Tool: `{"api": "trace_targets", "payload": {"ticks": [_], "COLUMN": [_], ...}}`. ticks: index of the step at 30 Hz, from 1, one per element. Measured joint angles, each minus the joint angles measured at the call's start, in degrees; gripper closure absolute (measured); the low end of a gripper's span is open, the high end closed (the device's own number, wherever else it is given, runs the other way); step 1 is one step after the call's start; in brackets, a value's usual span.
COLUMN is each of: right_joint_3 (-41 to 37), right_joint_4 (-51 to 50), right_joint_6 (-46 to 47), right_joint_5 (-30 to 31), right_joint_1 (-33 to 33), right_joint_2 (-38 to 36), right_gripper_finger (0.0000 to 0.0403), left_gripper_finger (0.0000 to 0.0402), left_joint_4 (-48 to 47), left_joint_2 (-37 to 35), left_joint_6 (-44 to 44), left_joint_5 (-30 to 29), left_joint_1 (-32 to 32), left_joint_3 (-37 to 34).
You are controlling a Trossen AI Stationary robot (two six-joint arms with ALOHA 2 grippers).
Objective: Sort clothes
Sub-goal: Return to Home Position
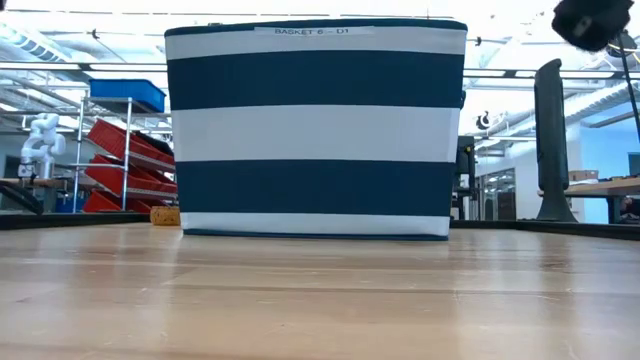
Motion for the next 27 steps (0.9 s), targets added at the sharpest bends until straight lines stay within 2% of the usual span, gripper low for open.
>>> {"api": "trace_targets", "payload": {"ticks": [4,12,16,21,27], "right_joint_3": [-8.31,-20.37,-25.00,-28.88,-30.46], "right_joint_4": [10.59,30.82,35.88,37.10,37.06], "right_joint_6": [-1.14,-10.48,-12.18,-13.02,-14.77], "right_joint_5": [0.31,2.14,6.58,12.65,18.12], "right_joint_1": [0.95,0.90,0.90,0.90,0.90], "right_joint_2": [-4.01,-9.69,-13.18,-17.73,-20.77], "right_gripper_finger": [0.0220,0.0220,0.0220,0.0220,0.0220], "left_gripper_finger": [0.0237,0.0237,0.0237,0.0237,0.0237], "left_joint_4": [0.08,2.07,7.59,19.38,43.51], "left_joint_2": [-4.94,-14.66,-18.42,-21.42,-21.78], "left_joint_6": [-3.80,-10.13,-10.35,-6.58,11.96], "left_joint_5": [-2.05,-6.74,-7.32,1.40,14.09], "left_joint_1": [-1.33,-2.72,-2.72,-2.42,1.65], "left_joint_3": [-4.82,-15.15,-20.92,-26.64,-30.91]}}
